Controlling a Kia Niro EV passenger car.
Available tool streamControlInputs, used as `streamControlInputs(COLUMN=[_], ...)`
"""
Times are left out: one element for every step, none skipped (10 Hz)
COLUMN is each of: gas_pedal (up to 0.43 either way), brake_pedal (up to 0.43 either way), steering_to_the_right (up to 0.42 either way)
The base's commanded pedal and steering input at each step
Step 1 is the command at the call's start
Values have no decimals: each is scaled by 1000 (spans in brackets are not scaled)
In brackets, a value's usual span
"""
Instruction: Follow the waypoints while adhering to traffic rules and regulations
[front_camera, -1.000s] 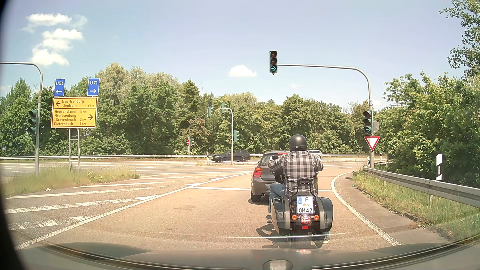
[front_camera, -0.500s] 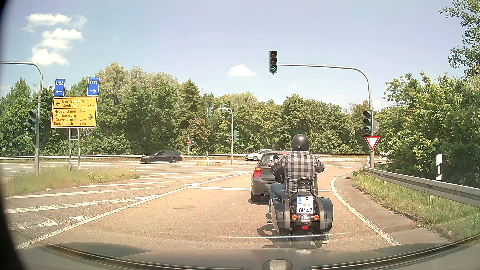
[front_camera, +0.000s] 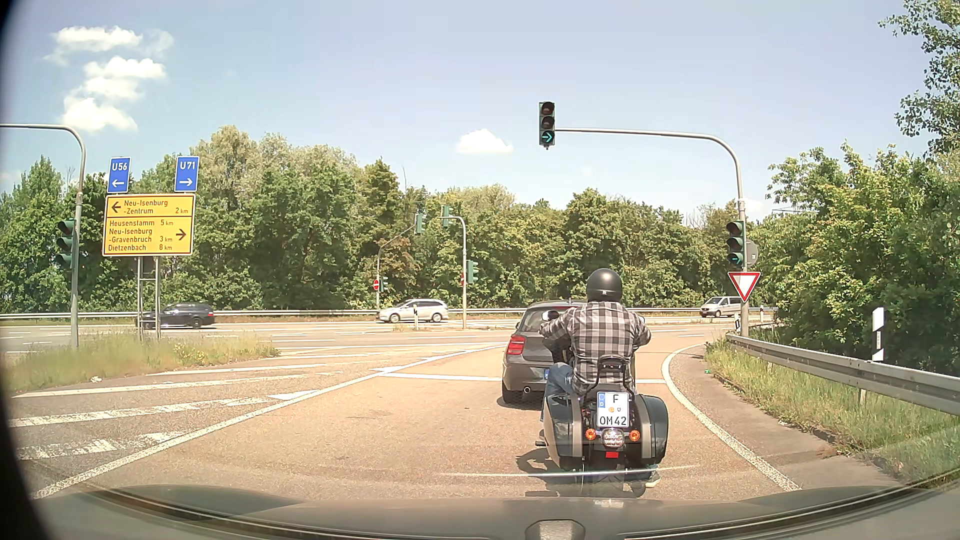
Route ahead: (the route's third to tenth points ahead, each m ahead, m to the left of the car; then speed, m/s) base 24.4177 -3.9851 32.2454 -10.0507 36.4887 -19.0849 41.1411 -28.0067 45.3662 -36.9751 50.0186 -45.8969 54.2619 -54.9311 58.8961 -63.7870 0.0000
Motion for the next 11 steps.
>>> streamControlInputs(gas_pedal=[0,0,0,0,0,0,0,0,0,0,0], brake_pedal=[372,372,372,372,372,372,372,366,341,335,329], steering_to_the_right=[30,30,30,30,30,30,30,30,30,30,30])
